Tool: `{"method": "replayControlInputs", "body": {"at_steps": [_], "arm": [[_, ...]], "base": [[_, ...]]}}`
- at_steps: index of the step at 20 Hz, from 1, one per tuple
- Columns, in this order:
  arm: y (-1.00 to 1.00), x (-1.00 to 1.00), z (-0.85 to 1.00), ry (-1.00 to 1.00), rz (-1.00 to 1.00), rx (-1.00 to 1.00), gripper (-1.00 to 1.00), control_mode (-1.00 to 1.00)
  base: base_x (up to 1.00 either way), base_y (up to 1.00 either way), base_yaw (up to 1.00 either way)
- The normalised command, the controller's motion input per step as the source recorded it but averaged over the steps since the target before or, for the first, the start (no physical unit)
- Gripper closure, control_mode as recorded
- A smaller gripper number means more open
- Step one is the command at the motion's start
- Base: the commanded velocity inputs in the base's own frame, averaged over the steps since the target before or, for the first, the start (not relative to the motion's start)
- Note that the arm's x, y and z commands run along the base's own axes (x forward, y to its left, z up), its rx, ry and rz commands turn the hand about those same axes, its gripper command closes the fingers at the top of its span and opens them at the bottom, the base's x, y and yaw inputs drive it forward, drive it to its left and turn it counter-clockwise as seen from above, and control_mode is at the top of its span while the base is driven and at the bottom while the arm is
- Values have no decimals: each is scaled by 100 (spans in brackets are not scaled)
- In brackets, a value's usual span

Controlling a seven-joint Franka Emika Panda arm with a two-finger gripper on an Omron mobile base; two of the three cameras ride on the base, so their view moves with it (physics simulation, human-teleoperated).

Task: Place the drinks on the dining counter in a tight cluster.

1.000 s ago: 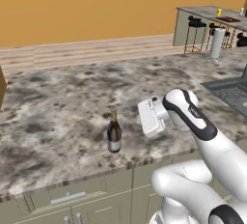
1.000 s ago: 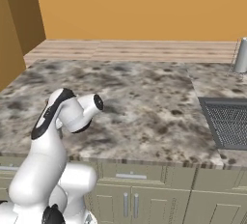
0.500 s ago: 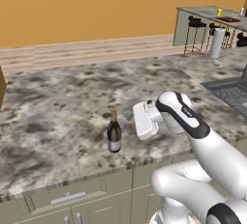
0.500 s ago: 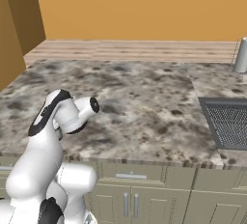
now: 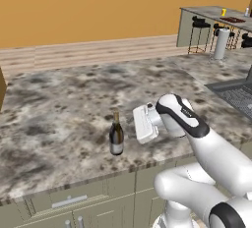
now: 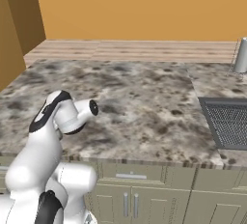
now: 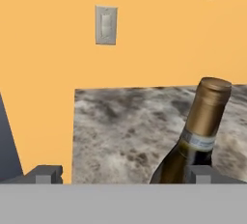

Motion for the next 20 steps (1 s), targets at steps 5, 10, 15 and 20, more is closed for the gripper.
{"method": "replayControlInputs", "body": {"at_steps": [5,10,15,20], "arm": [[0,13,-4,0,0,1,-100,-100],[2,18,-5,0,0,0,-100,-100],[7,17,-7,2,0,0,-100,-100],[5,11,-9,3,0,0,-100,-100]], "base": [[0,0,0],[0,0,0],[0,0,0],[0,0,0]]}}
